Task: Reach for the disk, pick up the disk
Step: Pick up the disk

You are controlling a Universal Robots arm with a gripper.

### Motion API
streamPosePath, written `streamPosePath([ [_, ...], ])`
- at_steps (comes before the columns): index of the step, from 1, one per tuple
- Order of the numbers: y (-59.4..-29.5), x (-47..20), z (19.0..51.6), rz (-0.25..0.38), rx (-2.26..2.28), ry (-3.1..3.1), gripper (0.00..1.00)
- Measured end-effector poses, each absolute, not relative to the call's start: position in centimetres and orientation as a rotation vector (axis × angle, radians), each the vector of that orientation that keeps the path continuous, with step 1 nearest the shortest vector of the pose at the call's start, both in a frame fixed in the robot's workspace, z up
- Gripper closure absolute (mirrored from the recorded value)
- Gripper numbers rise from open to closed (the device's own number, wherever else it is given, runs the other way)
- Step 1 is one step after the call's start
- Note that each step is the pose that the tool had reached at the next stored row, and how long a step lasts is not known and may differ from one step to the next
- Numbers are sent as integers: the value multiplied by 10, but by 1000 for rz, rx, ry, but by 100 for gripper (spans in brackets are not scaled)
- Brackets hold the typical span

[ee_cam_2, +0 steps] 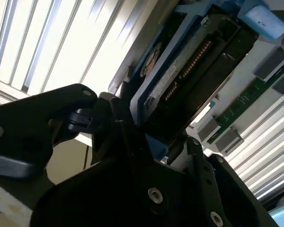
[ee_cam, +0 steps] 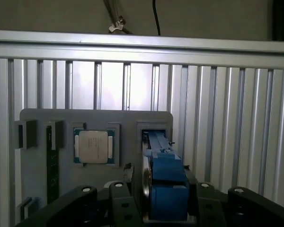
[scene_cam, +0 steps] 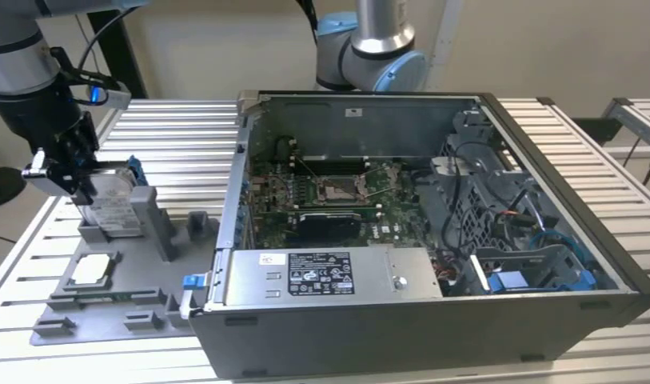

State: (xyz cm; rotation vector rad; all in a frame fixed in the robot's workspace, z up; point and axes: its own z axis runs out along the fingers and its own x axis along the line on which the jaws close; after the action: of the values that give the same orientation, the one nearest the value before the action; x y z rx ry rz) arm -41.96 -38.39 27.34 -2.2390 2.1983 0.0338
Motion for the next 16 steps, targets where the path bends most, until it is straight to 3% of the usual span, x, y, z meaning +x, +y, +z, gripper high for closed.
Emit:
streamPosePath([
  [16,-384,-420,273,32,-2240,2199,100],
])
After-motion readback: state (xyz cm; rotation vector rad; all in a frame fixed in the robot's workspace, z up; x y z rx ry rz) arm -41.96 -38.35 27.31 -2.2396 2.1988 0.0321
